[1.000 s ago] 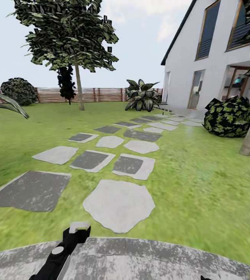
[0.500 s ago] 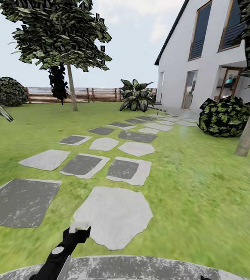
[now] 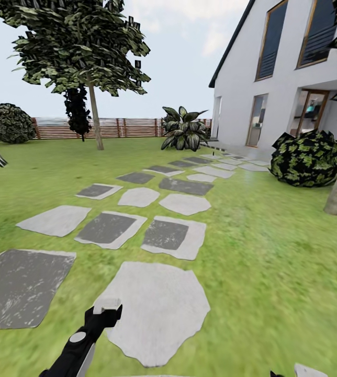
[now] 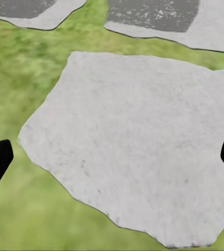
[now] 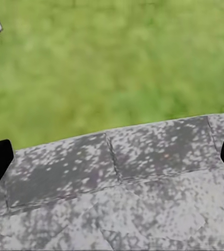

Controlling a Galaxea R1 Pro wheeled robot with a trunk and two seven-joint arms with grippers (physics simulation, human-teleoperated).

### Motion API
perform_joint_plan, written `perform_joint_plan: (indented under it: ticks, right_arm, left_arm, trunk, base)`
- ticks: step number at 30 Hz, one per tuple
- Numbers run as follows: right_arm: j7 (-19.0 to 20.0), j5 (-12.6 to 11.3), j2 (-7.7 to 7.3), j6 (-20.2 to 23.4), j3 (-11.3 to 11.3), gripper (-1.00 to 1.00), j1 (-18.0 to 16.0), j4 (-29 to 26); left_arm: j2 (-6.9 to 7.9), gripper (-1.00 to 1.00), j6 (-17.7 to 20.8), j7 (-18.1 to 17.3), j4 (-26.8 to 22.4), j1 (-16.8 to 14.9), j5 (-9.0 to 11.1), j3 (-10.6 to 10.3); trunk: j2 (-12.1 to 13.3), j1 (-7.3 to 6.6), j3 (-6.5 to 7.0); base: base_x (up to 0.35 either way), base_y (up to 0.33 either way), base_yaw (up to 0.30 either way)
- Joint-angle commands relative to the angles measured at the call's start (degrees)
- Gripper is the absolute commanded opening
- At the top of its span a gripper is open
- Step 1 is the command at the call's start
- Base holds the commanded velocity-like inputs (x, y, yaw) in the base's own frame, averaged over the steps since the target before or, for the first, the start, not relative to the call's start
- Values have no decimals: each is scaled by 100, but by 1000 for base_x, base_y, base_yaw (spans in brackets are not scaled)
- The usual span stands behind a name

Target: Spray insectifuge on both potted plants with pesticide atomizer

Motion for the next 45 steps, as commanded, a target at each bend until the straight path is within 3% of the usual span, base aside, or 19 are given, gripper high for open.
perform_joint_plan:
  ticks: [1,45]
  right_arm:
    - [13,15,1,32,-5,100,-2,-9]
    - [-1,10,1,23,-6,100,-2,0]
  left_arm:
    - [-2,100,33,-2,-10,-2,2,3]
    - [-2,100,33,-2,-12,-2,2,3]
  trunk:
    - [-2,2,-6]
    - [-2,2,-6]
  base:
    - [336,0,0]
    - [336,0,0]
